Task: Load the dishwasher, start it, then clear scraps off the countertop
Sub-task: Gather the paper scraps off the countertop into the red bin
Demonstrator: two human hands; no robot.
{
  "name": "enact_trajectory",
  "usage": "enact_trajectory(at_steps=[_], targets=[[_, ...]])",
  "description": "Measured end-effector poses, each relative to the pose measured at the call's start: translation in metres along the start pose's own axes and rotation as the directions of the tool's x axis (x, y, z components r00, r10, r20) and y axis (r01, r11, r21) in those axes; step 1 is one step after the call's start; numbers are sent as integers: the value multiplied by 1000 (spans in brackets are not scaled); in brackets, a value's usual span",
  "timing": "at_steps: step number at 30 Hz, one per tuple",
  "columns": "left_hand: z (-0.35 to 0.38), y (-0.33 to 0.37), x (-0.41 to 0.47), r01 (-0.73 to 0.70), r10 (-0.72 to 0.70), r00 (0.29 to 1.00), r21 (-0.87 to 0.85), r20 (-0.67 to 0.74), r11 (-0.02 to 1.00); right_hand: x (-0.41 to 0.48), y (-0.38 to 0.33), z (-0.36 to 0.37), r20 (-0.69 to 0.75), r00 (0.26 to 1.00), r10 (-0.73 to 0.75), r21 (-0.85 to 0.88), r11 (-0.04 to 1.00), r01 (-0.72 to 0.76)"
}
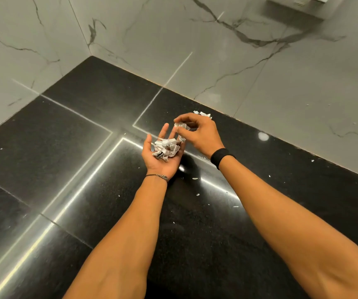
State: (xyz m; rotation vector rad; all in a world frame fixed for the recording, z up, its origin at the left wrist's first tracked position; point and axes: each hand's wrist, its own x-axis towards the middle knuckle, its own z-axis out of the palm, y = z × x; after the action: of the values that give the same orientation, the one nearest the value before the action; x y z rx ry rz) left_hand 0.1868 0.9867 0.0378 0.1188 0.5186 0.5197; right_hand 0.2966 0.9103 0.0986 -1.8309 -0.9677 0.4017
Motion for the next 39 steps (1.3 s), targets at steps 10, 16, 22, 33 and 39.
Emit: enact_trajectory(at_steps=[10,16,22,33,39], targets=[[10,-16,-15,85,-88,994,45,64,995,-9,-4,-9,133,988,-73,-272,956,108],[8,-13,-11,115,-112,986,-19,119,993,1,11,-23,-121,992,38,-122,991,-53],[-1,-6,0,94,-92,993,-15,72,995,35,63,-42,-130,973,193,-274,936,-222],[28,-16,30,92,-90,995,-39,42,995,116,97,-27,349,905,244,-767,630,126],[27,-15,31,104,-104,994,-15,39,994,68,108,-29,282,948,151,-793,592,142]])
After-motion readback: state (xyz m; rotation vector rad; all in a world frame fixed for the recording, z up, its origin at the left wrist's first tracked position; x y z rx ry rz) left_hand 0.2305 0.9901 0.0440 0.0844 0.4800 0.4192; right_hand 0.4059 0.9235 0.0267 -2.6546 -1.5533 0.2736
